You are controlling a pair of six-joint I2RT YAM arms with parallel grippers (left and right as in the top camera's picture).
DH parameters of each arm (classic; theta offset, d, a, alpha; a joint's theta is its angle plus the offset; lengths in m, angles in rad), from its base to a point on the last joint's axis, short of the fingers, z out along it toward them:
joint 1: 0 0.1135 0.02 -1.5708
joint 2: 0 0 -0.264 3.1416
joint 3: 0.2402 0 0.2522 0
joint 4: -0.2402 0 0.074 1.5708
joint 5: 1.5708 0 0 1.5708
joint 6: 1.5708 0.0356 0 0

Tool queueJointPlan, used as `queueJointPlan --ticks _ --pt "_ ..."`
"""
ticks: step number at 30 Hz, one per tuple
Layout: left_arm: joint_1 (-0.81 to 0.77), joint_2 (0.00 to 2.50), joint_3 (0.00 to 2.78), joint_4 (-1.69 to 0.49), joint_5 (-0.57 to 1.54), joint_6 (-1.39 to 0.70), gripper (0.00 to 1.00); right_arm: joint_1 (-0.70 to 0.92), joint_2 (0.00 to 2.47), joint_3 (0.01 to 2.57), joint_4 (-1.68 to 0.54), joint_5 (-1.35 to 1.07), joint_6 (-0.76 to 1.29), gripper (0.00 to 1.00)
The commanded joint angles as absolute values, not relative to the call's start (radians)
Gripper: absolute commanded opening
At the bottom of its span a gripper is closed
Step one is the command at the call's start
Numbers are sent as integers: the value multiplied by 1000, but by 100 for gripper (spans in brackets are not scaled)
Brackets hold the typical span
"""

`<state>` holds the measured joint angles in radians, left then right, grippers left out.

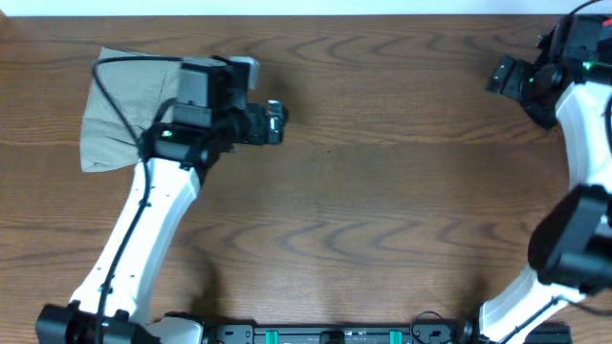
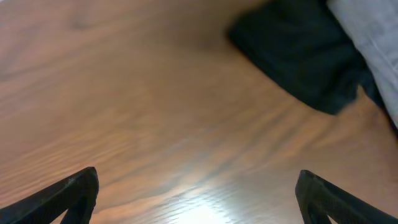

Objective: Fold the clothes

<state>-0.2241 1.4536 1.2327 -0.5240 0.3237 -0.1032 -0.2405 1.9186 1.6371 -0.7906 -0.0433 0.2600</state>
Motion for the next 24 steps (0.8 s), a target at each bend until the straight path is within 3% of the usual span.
queueJointPlan --ticks 1,9,16,24 --pt "-227 1451 1253 -519 276 -86 98 -271 2014 1758 -832 123 248 99" --pt "-226 1451 1253 -521 276 -87 98 -349 2143 1927 -847 295 200 98" --pt "-226 1451 1253 -542 276 -87 98 -411 2204 1927 -823 362 213 86" --pt "-226 1451 1252 -568 276 -87 98 -437 2311 1927 -823 366 203 89"
